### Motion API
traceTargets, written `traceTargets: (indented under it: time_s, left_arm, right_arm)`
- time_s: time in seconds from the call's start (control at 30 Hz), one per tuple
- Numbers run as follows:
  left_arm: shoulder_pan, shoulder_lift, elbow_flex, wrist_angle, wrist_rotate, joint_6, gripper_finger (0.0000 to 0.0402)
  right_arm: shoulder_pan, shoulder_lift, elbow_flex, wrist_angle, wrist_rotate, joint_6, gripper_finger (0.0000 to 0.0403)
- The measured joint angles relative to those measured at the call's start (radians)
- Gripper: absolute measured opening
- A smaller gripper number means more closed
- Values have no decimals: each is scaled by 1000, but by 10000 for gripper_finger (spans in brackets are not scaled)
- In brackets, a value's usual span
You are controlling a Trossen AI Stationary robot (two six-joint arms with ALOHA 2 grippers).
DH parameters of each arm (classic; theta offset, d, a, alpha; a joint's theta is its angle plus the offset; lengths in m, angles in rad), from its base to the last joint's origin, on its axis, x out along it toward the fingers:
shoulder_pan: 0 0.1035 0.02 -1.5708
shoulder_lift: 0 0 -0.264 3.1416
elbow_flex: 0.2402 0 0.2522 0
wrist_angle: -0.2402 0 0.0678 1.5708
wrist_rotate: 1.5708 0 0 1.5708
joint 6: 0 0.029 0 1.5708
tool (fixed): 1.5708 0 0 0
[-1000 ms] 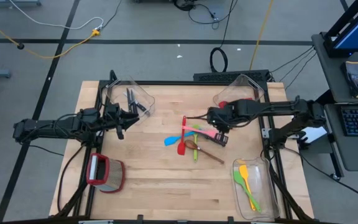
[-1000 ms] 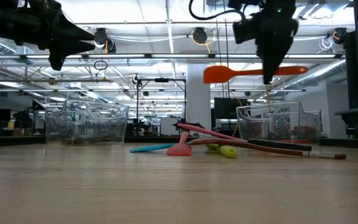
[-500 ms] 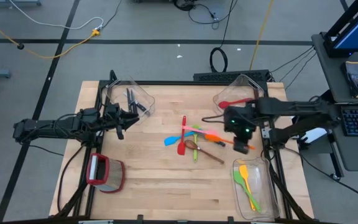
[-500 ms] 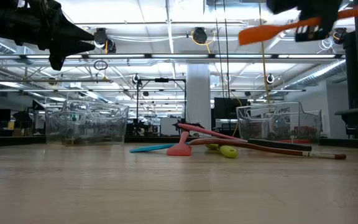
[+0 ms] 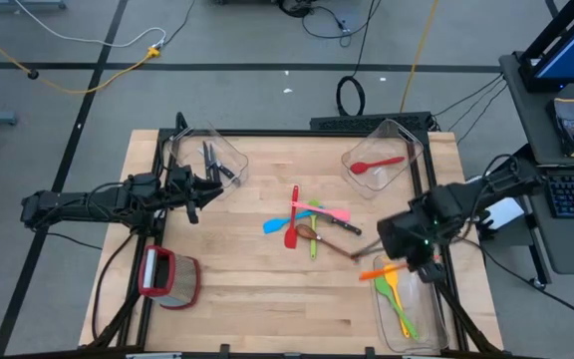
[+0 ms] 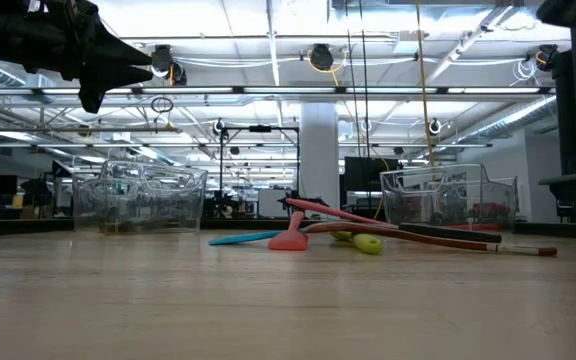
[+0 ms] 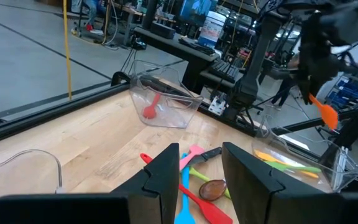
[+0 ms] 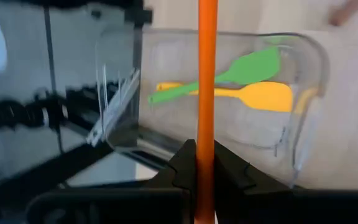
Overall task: Pick & Place Kitchen Items
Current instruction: Put the orange spatula into the bottom transparent bin
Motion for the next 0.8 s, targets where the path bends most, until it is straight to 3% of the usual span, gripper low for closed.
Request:
traceTargets:
  time_s: [0.37, 0.57, 0.8]
  left_arm:
    - [0, 0, 0, 1, 0, -10, 124]
    - [0, 0, 0, 1, 0, -35, 124]
    - [0, 0, 0, 1, 0, -42, 124]
  right_arm:
    - [227, 103, 0, -133, 180, -289, 19]
    - [250, 162, 0, -185, 179, -352, 19]
    - [250, 159, 0, -175, -37, -130, 19]
